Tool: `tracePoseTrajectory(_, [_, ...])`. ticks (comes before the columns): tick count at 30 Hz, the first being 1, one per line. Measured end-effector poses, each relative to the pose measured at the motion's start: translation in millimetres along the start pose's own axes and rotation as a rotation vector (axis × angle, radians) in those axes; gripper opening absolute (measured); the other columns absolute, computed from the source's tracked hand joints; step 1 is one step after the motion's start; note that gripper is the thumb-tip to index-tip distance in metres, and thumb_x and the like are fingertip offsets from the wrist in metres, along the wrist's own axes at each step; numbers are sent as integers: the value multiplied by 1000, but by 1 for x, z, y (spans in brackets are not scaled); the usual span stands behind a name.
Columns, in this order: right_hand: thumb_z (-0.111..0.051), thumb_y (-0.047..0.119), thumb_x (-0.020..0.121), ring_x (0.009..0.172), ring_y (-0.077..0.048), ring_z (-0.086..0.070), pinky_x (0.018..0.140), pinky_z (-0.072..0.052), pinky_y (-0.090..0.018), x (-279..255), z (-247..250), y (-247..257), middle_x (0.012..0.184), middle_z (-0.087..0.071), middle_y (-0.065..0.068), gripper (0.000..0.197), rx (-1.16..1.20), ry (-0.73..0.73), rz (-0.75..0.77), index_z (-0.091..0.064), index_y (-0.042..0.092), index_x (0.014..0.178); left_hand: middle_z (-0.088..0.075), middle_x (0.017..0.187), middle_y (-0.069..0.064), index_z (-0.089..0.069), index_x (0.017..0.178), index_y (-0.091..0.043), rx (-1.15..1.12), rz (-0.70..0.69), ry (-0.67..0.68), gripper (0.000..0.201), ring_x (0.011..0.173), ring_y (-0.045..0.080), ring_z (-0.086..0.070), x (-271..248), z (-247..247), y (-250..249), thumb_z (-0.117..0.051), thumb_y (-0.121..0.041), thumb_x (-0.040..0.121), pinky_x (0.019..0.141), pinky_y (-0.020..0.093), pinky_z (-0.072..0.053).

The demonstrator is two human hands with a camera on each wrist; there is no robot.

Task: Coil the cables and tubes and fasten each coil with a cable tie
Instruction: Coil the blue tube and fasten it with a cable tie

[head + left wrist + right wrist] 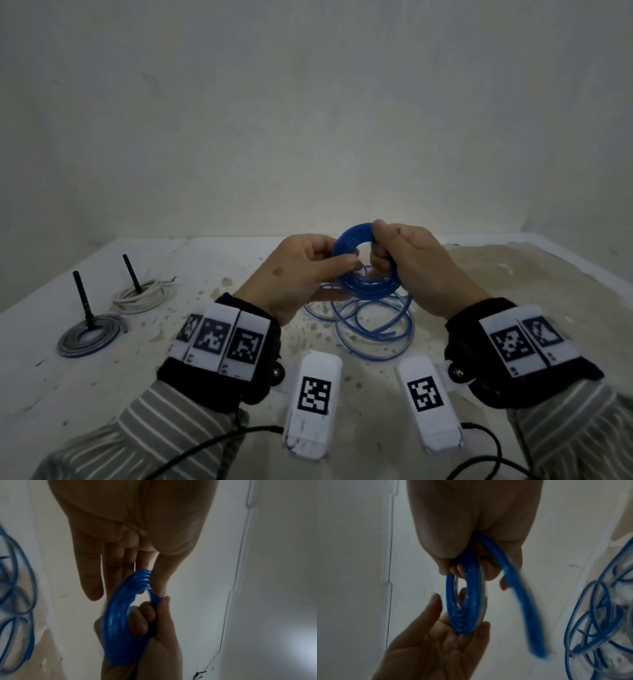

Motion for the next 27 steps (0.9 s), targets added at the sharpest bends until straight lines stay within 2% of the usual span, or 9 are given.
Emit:
tracePoseTrajectory(2, [-39,35,96,51,-11,-39,62,-37,-34,0,-6,3,51,-44,9,41,-160,97,9,-49,11,64,-71,76,7,-66,92,-9,115,-41,30,9,68,13,-67,1,2,-16,-59,-6,86,65,25,-57])
tracePoseTrajectory(5, [-43,33,95,49,-11,-38,57,-35,-31,1,-9,12,49,-44,9,43,-262,134,30,-51,8,62,-72,67,4,-69,88,-7,313,-8,121,9,63,12,-68,3,-2,-25,-62,-3,84,61,23,-57])
tracePoseTrajectory(9, [-46,29,88,52,-16,-35,56,-31,-33,3,-8,20,52,-38,-2,42,-276,75,84,-44,4,54,-73,78,9,-70,88,-7,441,57,178,8,67,12,-68,4,-6,-17,-67,-6,81,57,19,-54])
tracePoseTrajectory(11, [-40,24,82,54,-17,-34,56,-31,-34,5,-4,18,58,-36,-9,37,-177,12,64,-42,-4,58,-73,75,8,-69,86,-6,359,55,117,6,64,10,-68,5,-4,-12,-67,-5,81,53,18,-52])
tracePoseTrajectory(13, [-40,18,90,52,-14,-37,55,-34,-32,5,5,12,58,-40,-9,35,-45,-80,10,-48,-6,66,-72,70,6,-67,85,-5,221,50,22,4,61,11,-68,6,1,-8,-65,-5,82,51,18,-51])
tracePoseTrajectory(16, [-37,27,99,50,-7,-42,51,-35,-20,4,13,0,61,-51,1,38,97,-182,-50,-59,7,75,-71,65,3,-63,83,-6,-7,39,-98,3,58,10,-67,9,9,-1,-60,-6,85,51,18,-53])
tracePoseTrajectory(18, [-33,29,100,56,-8,-45,53,-36,-20,3,11,-5,67,-54,-1,38,190,-180,-62,-61,10,81,-71,65,3,-62,82,-6,-112,31,-138,4,57,10,-67,10,9,2,-59,-6,85,52,18,-54])
tracePoseTrajectory(23, [-27,24,101,65,-16,-47,64,-40,-27,1,6,-11,69,-58,-8,39,553,-162,-123,-58,0,95,-70,72,6,-61,87,-6,-229,15,-184,2,62,11,-68,10,0,13,-59,-6,86,54,19,-54])
tracePoseTrajectory(27, [-29,32,100,65,-14,-57,67,-47,-30,-2,6,-12,71,-60,-6,43,474,-140,-147,-59,5,86,-71,68,1,-60,86,-6,-335,22,-188,3,63,11,-68,12,-3,18,-58,-6,87,60,21,-57])
Point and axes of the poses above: each hand's wrist, its own x-axis towards the middle knuckle, its own z-axis out of the back of the hand, y = z × x, the point moved 8 cm from there along x, towards the middle knuckle
